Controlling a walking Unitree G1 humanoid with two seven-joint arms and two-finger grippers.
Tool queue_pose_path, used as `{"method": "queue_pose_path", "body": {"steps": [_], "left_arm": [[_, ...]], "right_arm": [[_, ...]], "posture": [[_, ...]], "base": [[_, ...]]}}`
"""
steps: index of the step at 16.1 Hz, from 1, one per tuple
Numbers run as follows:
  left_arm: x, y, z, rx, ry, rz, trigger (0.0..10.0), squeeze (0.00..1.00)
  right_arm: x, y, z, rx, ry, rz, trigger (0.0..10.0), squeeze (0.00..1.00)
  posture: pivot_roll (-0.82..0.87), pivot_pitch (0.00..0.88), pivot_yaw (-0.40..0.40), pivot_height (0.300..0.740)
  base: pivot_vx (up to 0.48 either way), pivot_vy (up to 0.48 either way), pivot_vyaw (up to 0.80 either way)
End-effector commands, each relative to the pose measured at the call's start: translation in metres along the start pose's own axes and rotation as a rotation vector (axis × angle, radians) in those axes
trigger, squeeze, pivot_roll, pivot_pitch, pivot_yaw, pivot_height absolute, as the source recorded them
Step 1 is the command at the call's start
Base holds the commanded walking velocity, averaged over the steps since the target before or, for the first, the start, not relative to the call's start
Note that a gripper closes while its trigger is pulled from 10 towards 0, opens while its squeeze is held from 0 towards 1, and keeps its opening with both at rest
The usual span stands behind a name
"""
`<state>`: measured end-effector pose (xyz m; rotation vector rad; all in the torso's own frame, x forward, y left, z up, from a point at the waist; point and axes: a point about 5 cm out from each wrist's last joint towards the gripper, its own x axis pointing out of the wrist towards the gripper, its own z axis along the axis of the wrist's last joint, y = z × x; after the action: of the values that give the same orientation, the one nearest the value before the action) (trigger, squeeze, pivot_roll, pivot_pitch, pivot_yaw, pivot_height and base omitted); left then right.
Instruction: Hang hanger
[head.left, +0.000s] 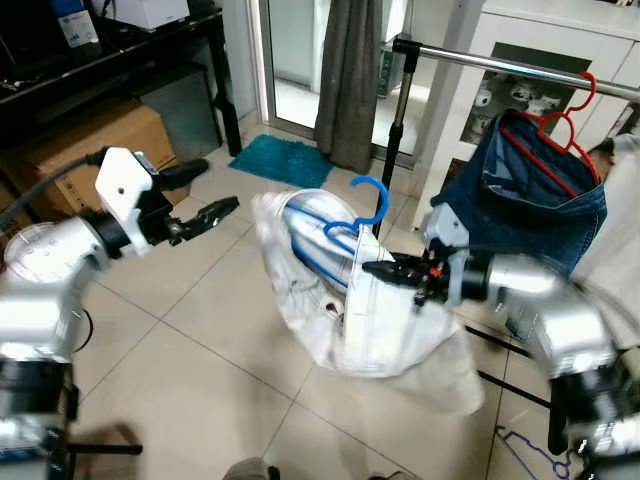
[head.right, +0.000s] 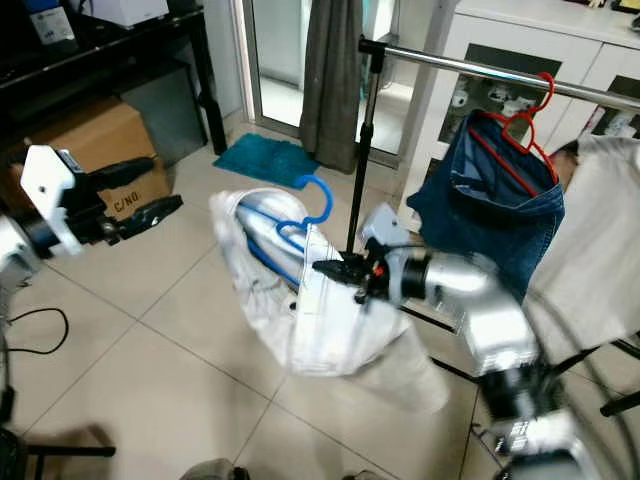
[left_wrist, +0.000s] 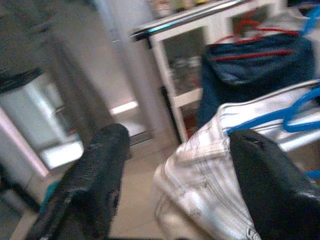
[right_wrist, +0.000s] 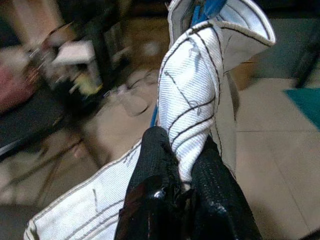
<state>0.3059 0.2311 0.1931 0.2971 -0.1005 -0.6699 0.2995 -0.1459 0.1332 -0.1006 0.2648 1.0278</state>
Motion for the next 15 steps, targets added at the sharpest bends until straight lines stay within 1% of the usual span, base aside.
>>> {"method": "queue_pose_path", "body": {"steps": [1,2,3,4,5,8,9,10,12,13,14,15], "left_arm": [[0.002,-0.001,-0.003,0.026,0.035,0.056,10.0,1.00],[0.006,-0.004,-0.009,0.019,0.055,0.101,10.0,1.00],[0.011,-0.006,-0.011,-0.006,0.050,0.130,10.0,1.00],[0.018,-0.009,-0.014,-0.027,0.051,0.137,10.0,1.00],[0.027,-0.015,-0.017,-0.051,0.034,0.119,10.0,1.00],[0.049,-0.025,-0.019,-0.072,0.021,0.085,10.0,1.00],[0.057,-0.029,-0.021,-0.072,0.033,0.056,10.0,0.88],[0.069,-0.036,-0.021,-0.081,0.026,0.021,10.0,0.00],[0.082,-0.041,-0.020,-0.085,0.011,0.001,10.0,0.00],[0.083,-0.042,-0.020,-0.085,0.009,-0.002,10.0,0.00],[0.088,-0.044,-0.020,-0.075,0.004,-0.006,0.0,0.00],[0.093,-0.046,-0.018,-0.068,-0.009,0.005,0.0,0.00]], "right_arm": [[-0.004,-0.001,0.019,-0.021,-0.104,-0.054,0.0,0.00],[-0.001,0.005,0.020,-0.002,-0.137,-0.065,0.0,0.00],[0.000,0.009,0.021,0.007,-0.157,-0.067,0.0,0.00],[0.000,0.013,0.024,0.014,-0.177,-0.073,0.0,0.00],[0.000,0.017,0.029,0.020,-0.202,-0.080,0.0,0.00],[0.001,0.025,0.036,0.016,-0.230,-0.073,0.0,0.00],[0.002,0.029,0.039,0.012,-0.240,-0.059,0.0,0.00],[0.001,0.033,0.041,0.013,-0.247,-0.046,0.0,0.00],[0.001,0.038,0.044,0.014,-0.248,-0.033,0.0,0.00],[0.001,0.038,0.044,0.013,-0.248,-0.031,0.0,0.00],[0.000,0.038,0.045,0.013,-0.247,-0.031,0.0,0.00],[0.000,0.039,0.045,0.013,-0.245,-0.033,0.0,0.00]], "posture": [[0.01,0.013,0.001,0.740],[0.00,0.008,0.005,0.740],[0.00,0.002,0.018,0.740],[-0.01,0.000,0.025,0.740],[-0.01,0.000,0.028,0.740],[-0.03,0.000,0.033,0.740],[-0.03,0.000,0.033,0.740],[-0.04,0.000,0.029,0.740],[-0.06,0.000,0.032,0.740],[-0.06,0.000,0.033,0.740],[-0.06,0.000,0.036,0.740],[-0.07,0.000,0.039,0.740]], "base": [[0.000,0.000,0.00],[0.000,0.000,0.00],[0.000,0.000,0.00],[0.000,0.000,0.00],[0.000,0.000,0.00],[0.000,0.000,0.00],[0.000,0.000,0.00],[0.000,0.000,0.00],[0.000,0.000,0.00],[0.000,0.000,0.00],[0.000,0.000,0.00],[0.000,0.000,0.00]]}}
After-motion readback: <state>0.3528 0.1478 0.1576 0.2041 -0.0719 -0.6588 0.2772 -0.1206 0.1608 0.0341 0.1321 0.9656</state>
